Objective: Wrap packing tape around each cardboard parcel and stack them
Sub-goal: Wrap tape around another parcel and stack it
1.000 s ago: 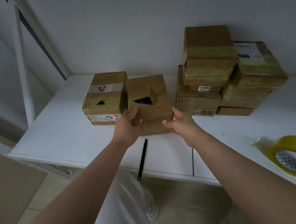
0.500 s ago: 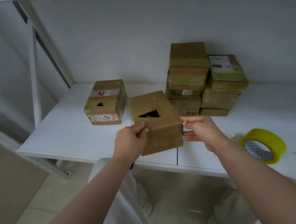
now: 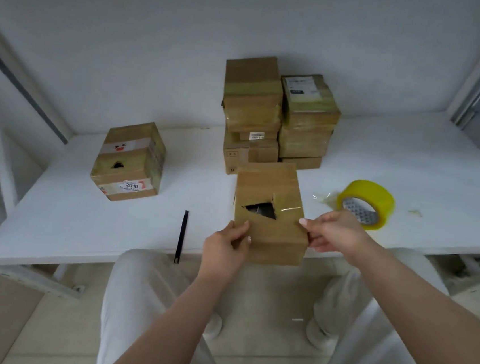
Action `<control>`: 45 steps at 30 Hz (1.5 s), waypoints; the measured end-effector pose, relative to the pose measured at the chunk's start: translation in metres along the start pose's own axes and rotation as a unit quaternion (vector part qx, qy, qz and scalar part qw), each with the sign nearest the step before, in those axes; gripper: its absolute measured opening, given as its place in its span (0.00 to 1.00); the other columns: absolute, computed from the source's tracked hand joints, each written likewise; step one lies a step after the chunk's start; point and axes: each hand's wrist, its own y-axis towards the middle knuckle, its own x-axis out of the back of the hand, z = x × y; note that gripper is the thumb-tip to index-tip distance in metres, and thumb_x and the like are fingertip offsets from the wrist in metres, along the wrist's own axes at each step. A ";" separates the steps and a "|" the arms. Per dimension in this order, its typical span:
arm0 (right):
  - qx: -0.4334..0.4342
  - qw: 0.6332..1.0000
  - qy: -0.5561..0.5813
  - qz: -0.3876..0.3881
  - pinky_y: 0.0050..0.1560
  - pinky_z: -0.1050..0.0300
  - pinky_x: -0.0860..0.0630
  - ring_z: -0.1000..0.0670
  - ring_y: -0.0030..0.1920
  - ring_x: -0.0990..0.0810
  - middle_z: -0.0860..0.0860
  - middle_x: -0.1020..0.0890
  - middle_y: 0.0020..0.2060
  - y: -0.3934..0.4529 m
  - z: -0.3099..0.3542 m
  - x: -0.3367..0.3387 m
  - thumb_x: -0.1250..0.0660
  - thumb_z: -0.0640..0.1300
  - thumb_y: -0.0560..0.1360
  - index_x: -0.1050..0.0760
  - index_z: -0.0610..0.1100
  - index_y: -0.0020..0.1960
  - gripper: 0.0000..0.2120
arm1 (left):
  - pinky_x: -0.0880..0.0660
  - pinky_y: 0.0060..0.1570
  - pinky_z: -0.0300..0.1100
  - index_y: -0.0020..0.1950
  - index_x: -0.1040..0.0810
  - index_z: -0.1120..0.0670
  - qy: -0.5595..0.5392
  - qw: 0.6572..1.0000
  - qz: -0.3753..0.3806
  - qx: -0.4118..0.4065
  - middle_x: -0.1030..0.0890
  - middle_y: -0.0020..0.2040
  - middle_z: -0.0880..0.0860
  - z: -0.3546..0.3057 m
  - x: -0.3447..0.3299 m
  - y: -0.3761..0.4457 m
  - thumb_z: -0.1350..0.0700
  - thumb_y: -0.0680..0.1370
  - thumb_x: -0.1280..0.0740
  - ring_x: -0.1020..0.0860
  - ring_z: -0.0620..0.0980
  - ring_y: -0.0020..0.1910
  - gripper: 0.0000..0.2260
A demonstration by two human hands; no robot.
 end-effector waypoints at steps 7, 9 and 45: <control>0.128 0.955 -0.249 -0.097 0.53 0.53 0.22 0.45 0.52 0.19 0.48 0.17 0.50 0.011 0.002 -0.012 0.30 0.52 0.75 0.20 0.44 0.55 0.14 | 0.33 0.64 0.34 0.69 0.24 0.52 0.081 0.996 -0.024 -0.041 0.35 0.76 0.53 0.005 -0.002 0.014 0.56 0.79 0.34 0.28 0.49 0.68 0.17; 0.229 0.908 -0.326 -0.132 0.56 0.53 0.25 0.46 0.60 0.23 0.49 0.19 0.58 0.008 0.005 -0.020 0.33 0.50 0.77 0.23 0.46 0.63 0.16 | 0.38 0.61 0.30 0.72 0.28 0.54 0.107 0.992 -0.028 -0.060 0.36 0.76 0.52 0.005 -0.003 0.019 0.55 0.80 0.35 0.31 0.49 0.70 0.19; 0.391 0.767 -0.501 -0.088 0.52 0.44 0.23 0.39 0.66 0.26 0.43 0.21 0.63 0.030 -0.013 -0.044 0.29 0.41 0.72 0.19 0.47 0.61 0.17 | 0.51 0.76 0.48 0.80 0.53 0.54 0.269 0.957 -0.009 -0.110 0.54 0.80 0.52 -0.010 -0.028 0.069 0.50 0.84 0.45 0.57 0.52 0.79 0.28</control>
